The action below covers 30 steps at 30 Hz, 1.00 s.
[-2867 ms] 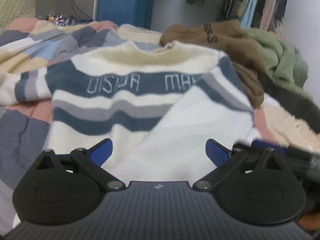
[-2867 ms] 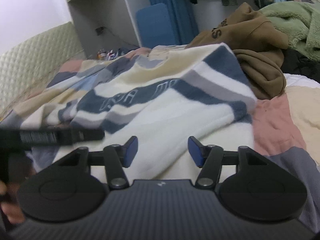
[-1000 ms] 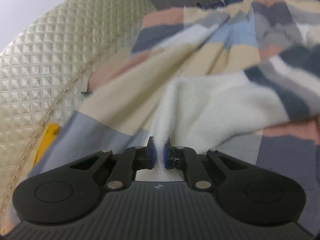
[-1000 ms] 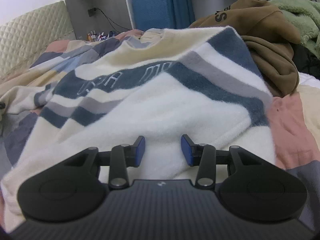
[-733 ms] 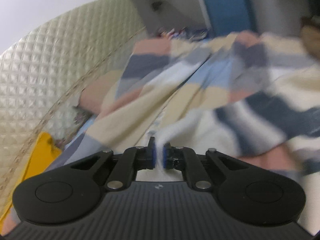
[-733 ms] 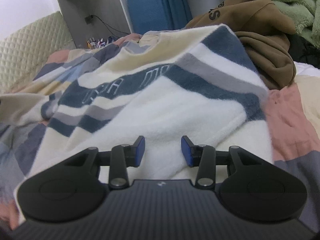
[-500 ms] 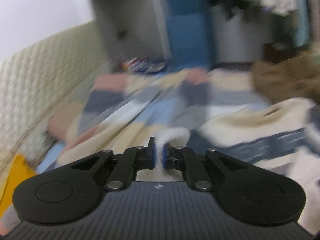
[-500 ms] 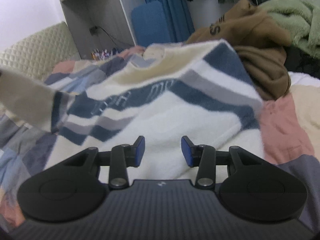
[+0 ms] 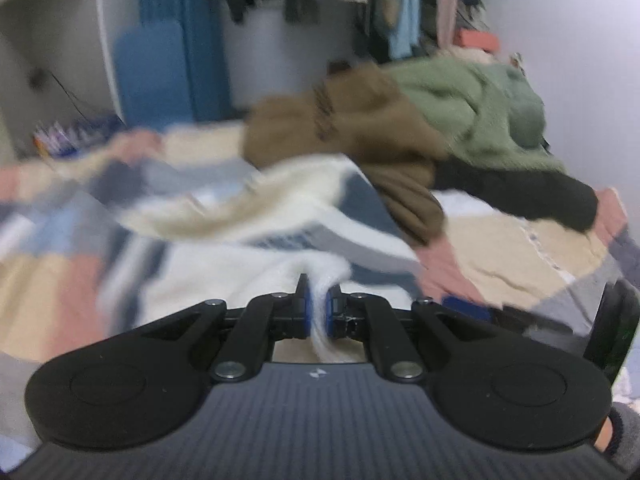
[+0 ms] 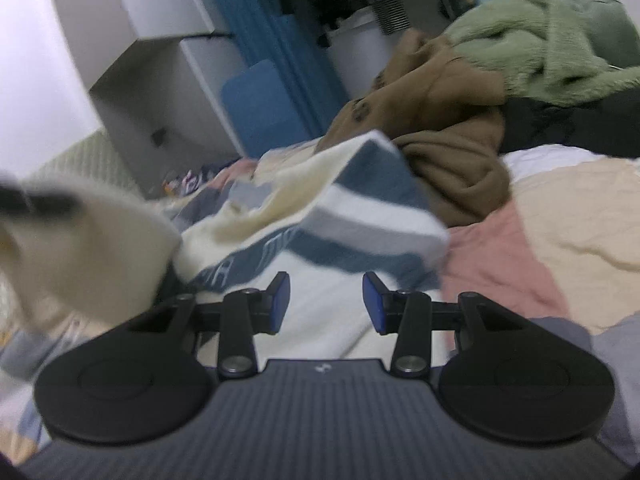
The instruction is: Fold large clothes
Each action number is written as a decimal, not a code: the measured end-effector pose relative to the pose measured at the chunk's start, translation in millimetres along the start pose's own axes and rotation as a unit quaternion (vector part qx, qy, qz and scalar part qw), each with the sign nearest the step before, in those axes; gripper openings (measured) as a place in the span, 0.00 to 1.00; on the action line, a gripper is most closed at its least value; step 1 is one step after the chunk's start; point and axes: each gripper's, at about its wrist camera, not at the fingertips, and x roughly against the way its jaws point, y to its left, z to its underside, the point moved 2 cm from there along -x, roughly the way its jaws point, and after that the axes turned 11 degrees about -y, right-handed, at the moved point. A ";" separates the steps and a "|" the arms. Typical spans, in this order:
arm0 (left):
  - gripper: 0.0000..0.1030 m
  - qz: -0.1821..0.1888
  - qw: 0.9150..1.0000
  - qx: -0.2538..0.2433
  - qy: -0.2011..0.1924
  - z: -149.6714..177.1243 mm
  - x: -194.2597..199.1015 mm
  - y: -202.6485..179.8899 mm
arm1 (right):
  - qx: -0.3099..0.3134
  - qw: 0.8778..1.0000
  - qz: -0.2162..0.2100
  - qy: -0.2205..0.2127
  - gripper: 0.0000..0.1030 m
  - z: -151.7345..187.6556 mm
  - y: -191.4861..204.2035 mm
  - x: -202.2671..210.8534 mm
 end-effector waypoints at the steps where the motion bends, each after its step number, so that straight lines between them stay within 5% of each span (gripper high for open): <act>1: 0.08 0.007 1.000 0.006 0.007 10.9 -11.4 -6.2 | -0.008 1.000 0.004 -0.003 0.43 -1.6 -5.1 1.3; 8: 0.09 0.041 0.997 0.057 0.046 57.0 -62.7 -17.8 | -0.043 0.999 0.017 -0.004 0.43 -3.6 -25.0 1.7; 9: 0.16 0.048 0.995 0.063 0.052 59.1 -70.9 -9.9 | -0.044 0.999 0.015 -0.005 0.43 -3.8 -25.4 1.0; 12: 0.68 0.083 0.992 0.077 0.059 62.9 -74.6 -9.9 | -0.042 0.999 0.011 -0.004 0.43 -3.2 -23.5 -2.3; 13: 0.73 0.085 0.992 0.077 0.050 64.7 -69.5 -9.6 | -0.040 0.999 0.010 -0.004 0.43 -2.6 -23.1 -1.8; 18: 0.76 0.096 0.989 0.113 0.022 81.3 -48.0 16.8 | -0.045 0.999 -0.001 0.005 0.43 0.8 -21.1 -0.4; 20: 0.76 0.074 0.986 0.149 0.014 91.4 -46.0 41.4 | -0.051 0.999 -0.006 0.011 0.56 3.2 -20.3 0.3; 21: 0.76 0.060 0.983 0.176 0.011 98.0 -46.6 56.8 | -0.054 0.998 -0.006 0.014 0.66 4.8 -20.2 0.4; 26: 0.76 -0.012 0.966 0.259 -0.002 127.2 -55.1 123.7 | -0.058 0.997 0.004 0.041 0.67 15.5 -19.9 -4.1; 30: 0.75 -0.026 0.940 0.339 0.002 147.0 -71.6 168.9 | -0.067 0.995 0.009 0.069 0.66 26.8 -21.1 -13.0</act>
